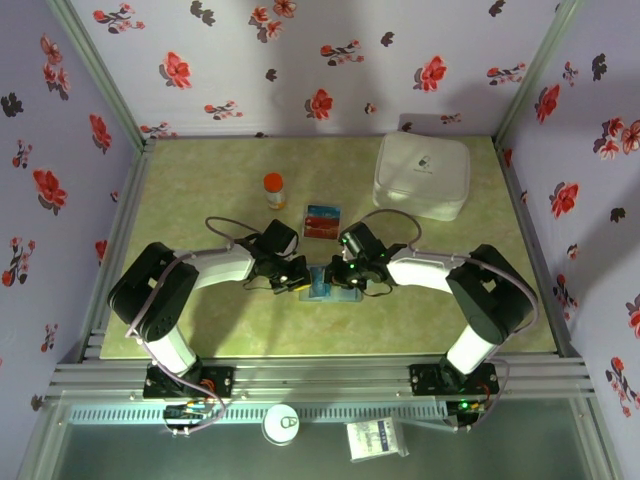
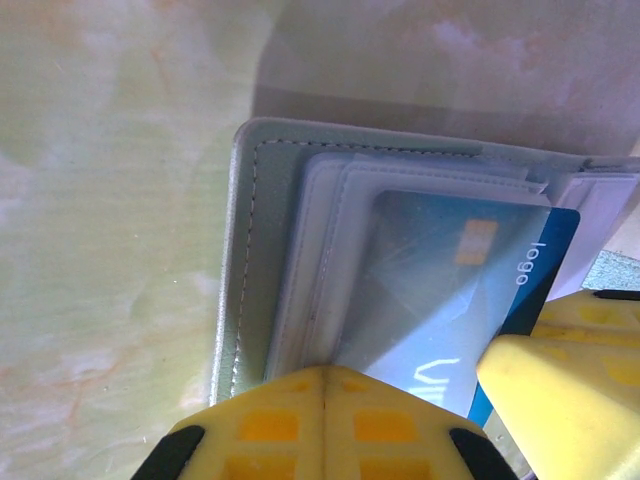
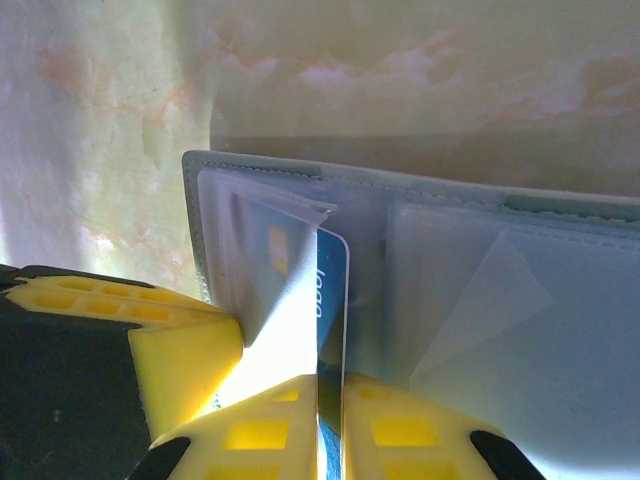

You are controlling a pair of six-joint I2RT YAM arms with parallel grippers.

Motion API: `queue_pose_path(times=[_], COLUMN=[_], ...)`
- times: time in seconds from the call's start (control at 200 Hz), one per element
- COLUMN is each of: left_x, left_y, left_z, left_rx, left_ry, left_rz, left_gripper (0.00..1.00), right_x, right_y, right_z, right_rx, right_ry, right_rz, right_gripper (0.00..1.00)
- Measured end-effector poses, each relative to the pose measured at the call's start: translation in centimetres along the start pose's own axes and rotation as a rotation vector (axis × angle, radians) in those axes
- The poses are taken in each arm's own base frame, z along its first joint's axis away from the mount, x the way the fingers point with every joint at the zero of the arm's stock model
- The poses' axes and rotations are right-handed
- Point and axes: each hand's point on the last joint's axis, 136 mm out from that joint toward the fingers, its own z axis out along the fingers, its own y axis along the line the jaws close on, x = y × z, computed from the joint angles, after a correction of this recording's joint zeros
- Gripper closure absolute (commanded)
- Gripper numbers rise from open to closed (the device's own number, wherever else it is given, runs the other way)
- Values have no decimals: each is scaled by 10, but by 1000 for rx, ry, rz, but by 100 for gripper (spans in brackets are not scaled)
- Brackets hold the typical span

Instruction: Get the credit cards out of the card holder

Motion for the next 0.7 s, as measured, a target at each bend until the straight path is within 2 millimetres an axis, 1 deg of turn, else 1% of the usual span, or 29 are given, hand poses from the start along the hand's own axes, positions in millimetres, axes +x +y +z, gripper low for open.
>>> queue_pose_path(times=[0.14,0.48,0.7], left_x=[0,0,0], left_y=[0,0,0], left_z=[0,0,0], left_rx=[0,-1,-1], left_ry=[0,1,1], left_rz=[0,0,-1], left_gripper=[100,100,100], right_x=[-1,-1,-2], right_y=[-3,-5,-2], right_z=[-2,-2,-1], right_rx=[1,-1,-22], right_ry=[-5,-9,-13], right_rz=[6,9,11], right_gripper=[85,88,86])
